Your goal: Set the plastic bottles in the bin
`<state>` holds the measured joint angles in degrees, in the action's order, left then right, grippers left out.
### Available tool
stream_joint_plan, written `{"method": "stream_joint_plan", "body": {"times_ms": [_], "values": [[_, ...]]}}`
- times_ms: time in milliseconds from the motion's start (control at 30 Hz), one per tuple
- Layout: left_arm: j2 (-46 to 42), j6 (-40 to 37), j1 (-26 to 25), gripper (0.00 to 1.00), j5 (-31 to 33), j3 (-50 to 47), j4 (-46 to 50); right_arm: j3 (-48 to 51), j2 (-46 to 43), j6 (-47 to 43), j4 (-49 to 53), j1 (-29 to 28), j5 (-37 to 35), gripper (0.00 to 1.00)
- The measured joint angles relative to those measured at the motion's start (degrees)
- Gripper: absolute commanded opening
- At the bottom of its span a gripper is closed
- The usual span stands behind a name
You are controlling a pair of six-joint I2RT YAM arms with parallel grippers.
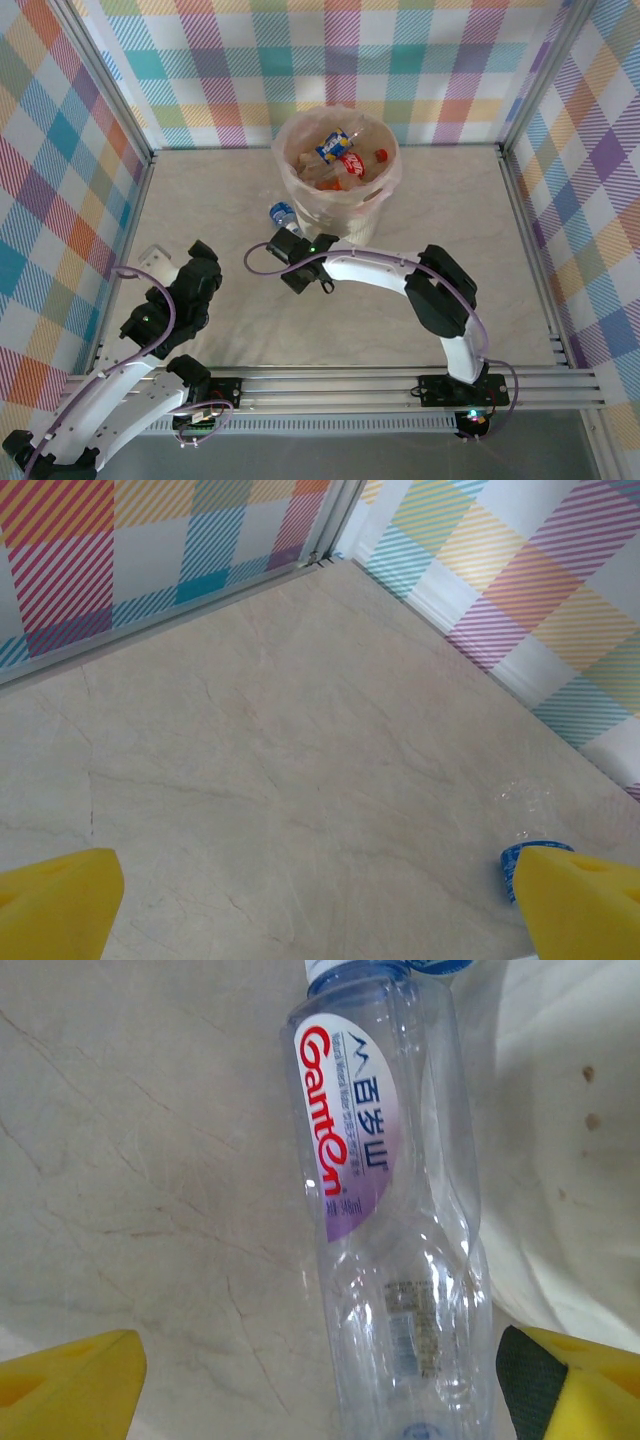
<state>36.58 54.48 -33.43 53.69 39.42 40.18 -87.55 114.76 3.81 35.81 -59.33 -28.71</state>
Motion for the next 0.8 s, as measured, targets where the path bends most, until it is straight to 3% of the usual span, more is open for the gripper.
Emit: {"method": "stream_joint_plan", "body": {"times_ms": [800], "values": [[0.1,0.0,0.0,1.0,0.0,-0.3,0.0,-4.9,7.9,-3.0,1.3,2.0,-0.5,0.87]]}}
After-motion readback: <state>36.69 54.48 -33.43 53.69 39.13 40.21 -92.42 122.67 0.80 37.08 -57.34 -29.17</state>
